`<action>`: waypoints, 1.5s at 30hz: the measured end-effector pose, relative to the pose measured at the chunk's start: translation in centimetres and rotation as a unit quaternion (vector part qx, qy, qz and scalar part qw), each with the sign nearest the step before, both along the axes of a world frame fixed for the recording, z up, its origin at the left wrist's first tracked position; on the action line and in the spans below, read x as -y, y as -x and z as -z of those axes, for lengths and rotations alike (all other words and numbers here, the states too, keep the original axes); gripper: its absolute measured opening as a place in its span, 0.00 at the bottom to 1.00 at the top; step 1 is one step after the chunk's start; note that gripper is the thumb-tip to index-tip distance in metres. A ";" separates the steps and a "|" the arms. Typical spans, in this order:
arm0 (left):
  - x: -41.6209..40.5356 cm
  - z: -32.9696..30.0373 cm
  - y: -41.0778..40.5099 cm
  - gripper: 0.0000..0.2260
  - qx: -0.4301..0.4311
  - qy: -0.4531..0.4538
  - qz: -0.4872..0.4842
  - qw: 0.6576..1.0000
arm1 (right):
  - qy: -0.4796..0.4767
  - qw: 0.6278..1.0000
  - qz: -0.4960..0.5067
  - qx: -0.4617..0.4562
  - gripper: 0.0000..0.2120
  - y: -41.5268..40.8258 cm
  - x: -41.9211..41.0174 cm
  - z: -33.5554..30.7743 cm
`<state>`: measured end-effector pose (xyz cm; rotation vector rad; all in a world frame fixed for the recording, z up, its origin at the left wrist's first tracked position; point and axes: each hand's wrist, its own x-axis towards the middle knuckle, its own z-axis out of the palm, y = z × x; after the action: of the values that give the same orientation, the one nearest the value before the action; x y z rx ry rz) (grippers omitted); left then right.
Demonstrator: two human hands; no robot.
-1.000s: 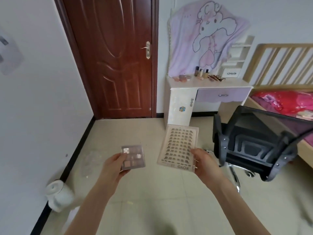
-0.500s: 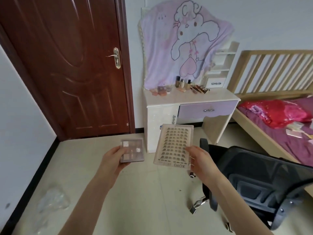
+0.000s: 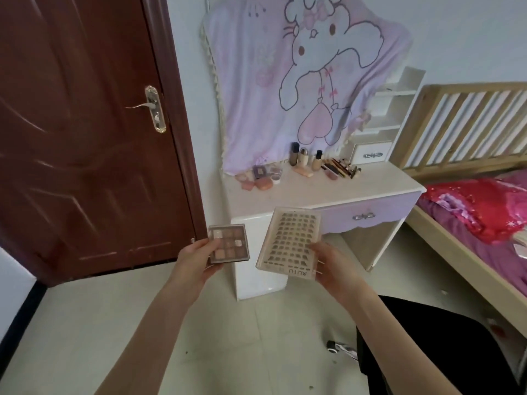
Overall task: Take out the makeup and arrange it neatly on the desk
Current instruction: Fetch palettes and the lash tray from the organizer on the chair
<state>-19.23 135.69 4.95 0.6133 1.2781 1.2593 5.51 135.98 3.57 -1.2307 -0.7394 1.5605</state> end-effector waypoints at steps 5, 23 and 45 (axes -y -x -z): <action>-9.8 1.7 -1.1 0.03 -0.013 0.035 0.020 0.999 | 0.041 0.999 0.025 -0.007 0.07 -0.6 -9.3 1.3; -40.5 14.9 -8.9 0.10 -0.007 0.253 -0.074 0.965 | 0.196 0.979 0.050 0.014 0.06 -9.3 -42.3 10.3; -48.7 18.5 -10.2 0.21 -0.580 0.210 0.149 0.773 | 0.283 0.953 0.110 -0.017 0.05 -10.6 -49.6 14.3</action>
<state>-9.05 184.37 -13.58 1.2813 2.2532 0.1682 16.16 185.57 -10.76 -1.6291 -0.1123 1.6531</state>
